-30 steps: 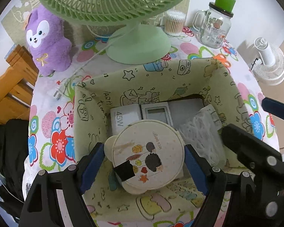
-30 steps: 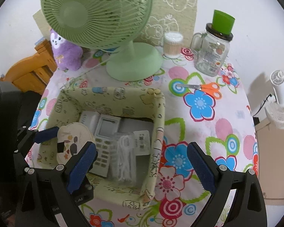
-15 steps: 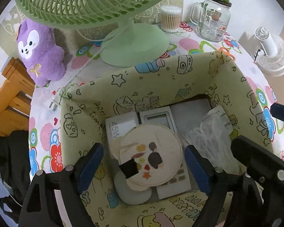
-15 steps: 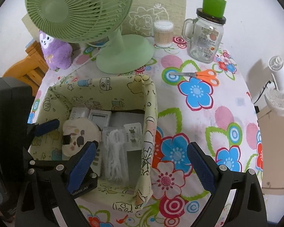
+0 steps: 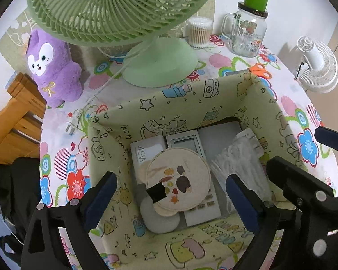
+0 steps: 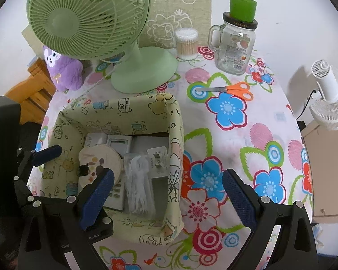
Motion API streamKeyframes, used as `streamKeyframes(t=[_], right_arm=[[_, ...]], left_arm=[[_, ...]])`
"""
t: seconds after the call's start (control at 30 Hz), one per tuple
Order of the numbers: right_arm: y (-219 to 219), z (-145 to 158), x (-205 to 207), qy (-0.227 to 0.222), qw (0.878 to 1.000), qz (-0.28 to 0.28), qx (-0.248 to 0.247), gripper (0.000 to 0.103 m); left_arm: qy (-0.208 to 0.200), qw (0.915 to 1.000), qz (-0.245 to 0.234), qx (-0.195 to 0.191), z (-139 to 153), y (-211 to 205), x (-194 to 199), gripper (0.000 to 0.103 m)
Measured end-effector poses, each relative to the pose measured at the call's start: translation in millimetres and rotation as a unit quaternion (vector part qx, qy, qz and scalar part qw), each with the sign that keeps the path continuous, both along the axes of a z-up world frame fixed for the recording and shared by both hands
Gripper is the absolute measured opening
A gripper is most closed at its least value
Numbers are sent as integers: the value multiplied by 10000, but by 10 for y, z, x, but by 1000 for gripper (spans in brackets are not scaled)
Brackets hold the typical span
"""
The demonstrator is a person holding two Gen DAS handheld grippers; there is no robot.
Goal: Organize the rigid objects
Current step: 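Lower the coaster into the fabric box with the left tool while the right tool releases the charger inside, then withdraw both open tools up and away from the fabric box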
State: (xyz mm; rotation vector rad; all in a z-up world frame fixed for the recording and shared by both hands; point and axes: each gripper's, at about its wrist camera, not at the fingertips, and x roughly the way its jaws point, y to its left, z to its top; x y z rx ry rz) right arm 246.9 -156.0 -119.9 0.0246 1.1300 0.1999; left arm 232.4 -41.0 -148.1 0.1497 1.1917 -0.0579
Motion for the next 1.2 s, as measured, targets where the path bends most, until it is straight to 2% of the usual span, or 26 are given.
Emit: streamKeyframes(t=[0.53, 1.2], right_arm=[[36, 361, -426, -464, 9989, 79, -6, 98], [123, 635, -1124, -756, 9970, 71, -109, 98]], left_arm=[[-259, 9990, 140, -338, 364, 84, -420, 101], [-440, 9958, 186, -779, 639, 204, -1115, 101]])
